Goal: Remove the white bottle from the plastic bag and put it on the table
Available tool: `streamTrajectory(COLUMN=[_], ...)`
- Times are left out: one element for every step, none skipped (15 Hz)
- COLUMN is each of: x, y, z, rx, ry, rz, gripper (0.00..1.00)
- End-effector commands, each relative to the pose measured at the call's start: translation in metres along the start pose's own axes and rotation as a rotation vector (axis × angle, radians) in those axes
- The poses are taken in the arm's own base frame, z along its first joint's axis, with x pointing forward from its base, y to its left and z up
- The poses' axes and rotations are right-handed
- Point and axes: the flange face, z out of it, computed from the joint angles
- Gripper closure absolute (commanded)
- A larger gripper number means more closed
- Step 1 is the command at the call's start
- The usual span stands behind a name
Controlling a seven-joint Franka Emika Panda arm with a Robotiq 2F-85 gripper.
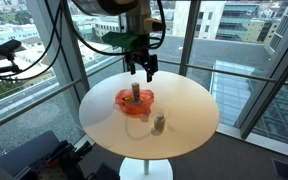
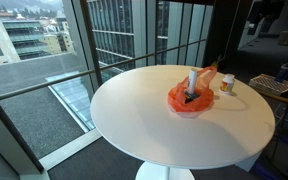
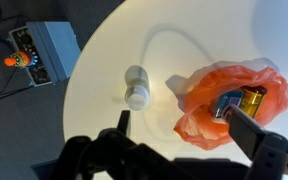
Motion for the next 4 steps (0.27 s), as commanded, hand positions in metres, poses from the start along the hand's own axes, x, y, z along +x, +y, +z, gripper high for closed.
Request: streamTrajectory(x=[-0.0013, -0.0019, -0.0021, -0.0022], y=[-0.0003, -0.0006, -0.0006, -0.0007], z=[-0.0042, -0.0059, -0.0050, -0.0039], rx=[0.000, 0.000, 0.000, 0.001], ry=[-0.003, -0.003, -0.004, -0.007], rz=[-0.001, -0.001, -0.002, -0.002], gripper=[0.00, 0.00, 0.00, 0.00])
